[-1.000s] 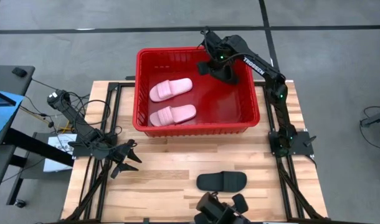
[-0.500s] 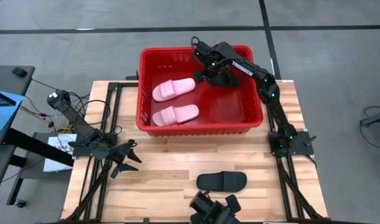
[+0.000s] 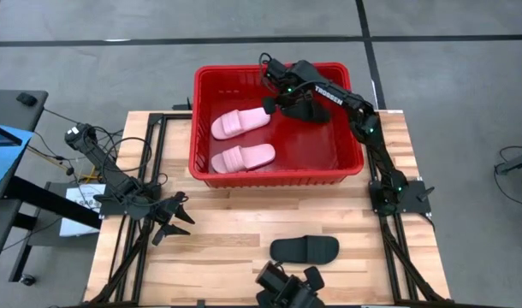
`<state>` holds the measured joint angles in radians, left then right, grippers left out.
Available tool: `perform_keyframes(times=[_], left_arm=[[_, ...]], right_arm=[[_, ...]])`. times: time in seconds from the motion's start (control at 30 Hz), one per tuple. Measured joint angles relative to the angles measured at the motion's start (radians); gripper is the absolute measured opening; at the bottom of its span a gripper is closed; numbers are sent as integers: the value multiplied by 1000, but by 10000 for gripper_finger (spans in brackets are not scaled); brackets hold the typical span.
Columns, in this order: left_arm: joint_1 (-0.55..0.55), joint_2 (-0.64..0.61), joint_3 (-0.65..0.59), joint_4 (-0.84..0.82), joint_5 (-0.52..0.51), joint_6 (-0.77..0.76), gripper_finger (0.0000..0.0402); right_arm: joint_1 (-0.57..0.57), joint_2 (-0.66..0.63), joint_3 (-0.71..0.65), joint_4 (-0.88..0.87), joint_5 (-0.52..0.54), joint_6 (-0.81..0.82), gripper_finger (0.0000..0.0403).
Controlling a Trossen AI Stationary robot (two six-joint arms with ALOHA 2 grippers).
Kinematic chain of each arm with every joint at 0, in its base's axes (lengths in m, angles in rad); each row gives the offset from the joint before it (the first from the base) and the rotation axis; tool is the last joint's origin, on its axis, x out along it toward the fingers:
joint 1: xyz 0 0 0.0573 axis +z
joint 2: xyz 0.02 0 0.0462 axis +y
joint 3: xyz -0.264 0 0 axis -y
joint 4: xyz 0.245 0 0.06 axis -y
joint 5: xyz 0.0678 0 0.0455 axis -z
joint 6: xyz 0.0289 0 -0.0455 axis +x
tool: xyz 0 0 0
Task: Pick and place slides into bin
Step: Put the top black slide into the red bin, then put the black slide into the red bin
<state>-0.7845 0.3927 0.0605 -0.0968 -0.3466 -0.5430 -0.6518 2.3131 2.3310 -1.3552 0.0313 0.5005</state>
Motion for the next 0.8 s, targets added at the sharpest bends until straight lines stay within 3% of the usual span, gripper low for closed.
perform_keyframes(times=[0.47, 0.8], left_arm=[[0, 0, 0, 0, 0, 0, 183], [0, 0, 0, 0, 0, 0, 183]], right_arm=[[2, 0, 0, 15, 3, -2, 173], [17, -26, 21, 78, -59, -14, 191]])
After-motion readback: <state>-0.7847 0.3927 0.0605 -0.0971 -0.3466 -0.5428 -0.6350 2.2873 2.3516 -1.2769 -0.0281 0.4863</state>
